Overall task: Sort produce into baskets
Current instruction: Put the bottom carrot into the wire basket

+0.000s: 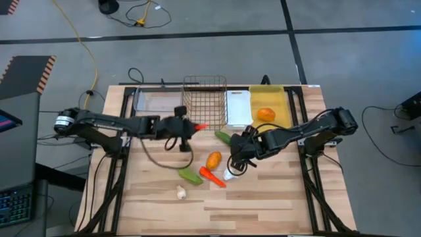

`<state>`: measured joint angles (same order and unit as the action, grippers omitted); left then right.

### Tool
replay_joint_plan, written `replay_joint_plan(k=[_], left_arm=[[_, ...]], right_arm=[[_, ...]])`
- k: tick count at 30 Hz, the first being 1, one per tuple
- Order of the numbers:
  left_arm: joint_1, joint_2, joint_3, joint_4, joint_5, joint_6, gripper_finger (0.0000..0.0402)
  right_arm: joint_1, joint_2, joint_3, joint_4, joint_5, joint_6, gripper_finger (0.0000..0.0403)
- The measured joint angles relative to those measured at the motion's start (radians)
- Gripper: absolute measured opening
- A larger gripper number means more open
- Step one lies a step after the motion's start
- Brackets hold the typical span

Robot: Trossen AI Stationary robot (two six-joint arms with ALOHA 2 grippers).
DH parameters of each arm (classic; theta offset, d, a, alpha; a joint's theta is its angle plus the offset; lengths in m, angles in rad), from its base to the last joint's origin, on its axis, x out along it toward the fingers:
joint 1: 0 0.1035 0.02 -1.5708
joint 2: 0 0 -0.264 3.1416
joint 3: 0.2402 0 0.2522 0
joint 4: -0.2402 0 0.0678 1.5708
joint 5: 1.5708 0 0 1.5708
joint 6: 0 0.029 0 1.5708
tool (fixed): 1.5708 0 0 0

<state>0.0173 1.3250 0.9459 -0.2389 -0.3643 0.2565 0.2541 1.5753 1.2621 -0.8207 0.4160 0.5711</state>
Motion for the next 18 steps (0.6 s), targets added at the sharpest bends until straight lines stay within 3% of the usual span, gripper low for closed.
replay_joint_plan(k=[6, 12, 18], left_arm=[[0.111, 0.071, 0.000, 0.158, 0.005, 0.133, 0.0068], [0.169, 0.151, 0.000, 0.261, 0.007, 0.150, 0.0070], [0.182, 0.235, -0.001, 0.268, -0.015, 0.140, 0.0109]], right_arm=[[0.019, 0.000, 0.000, 0.097, 0.000, -0.002, 0.0308], [0.038, 0.000, 0.000, 0.203, 0.000, -0.003, 0.0308], [0.056, 0.000, 0.000, 0.291, 0.000, -0.003, 0.0308]])
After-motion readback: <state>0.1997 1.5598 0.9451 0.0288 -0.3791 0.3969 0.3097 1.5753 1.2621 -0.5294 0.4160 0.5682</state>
